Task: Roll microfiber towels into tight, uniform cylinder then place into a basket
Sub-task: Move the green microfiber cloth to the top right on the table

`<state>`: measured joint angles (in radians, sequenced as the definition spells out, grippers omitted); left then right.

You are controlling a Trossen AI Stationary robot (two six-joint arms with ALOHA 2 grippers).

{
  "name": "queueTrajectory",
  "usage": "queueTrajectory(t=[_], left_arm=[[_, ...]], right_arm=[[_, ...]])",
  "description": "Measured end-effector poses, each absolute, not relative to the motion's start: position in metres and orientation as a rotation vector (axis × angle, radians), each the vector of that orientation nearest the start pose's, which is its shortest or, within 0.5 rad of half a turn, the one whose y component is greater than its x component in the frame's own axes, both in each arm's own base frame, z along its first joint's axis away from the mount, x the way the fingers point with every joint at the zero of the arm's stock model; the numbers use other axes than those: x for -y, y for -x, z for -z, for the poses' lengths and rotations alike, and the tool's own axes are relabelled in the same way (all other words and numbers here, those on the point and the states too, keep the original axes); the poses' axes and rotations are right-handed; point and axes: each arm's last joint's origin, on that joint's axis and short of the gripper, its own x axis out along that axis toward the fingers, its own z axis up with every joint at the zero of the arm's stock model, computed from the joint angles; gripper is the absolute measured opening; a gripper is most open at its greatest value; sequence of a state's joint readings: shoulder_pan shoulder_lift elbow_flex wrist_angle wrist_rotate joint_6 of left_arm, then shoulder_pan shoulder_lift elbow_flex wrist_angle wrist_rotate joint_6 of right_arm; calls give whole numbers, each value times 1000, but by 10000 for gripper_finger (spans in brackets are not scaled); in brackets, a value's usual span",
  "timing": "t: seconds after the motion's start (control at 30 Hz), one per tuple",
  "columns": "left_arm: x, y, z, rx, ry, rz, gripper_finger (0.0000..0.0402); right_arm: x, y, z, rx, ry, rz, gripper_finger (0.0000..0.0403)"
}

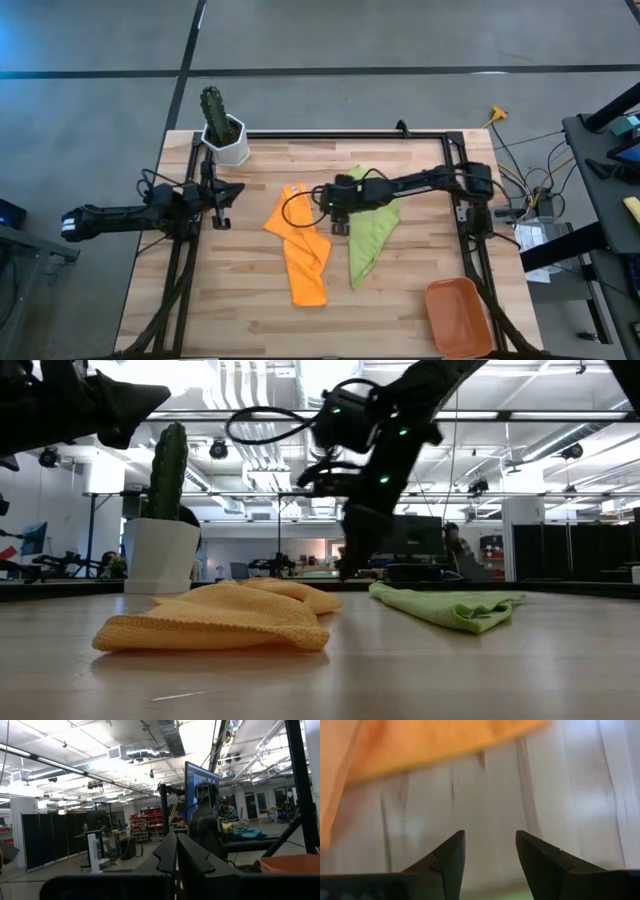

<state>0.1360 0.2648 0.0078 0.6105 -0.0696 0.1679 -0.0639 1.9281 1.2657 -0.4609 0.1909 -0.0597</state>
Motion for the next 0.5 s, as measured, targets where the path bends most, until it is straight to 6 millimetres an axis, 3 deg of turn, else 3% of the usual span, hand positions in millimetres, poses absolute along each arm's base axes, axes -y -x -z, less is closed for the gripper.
queueTrajectory(t=[0.3,0.5], left_arm=[[-17,-107,-202,341,-174,-232,0],[-17,-106,-206,373,-201,-241,0]], right_arm=[[29,-320,-160,-1087,62,204,144],[25,-300,-131,-1049,57,132,109]])
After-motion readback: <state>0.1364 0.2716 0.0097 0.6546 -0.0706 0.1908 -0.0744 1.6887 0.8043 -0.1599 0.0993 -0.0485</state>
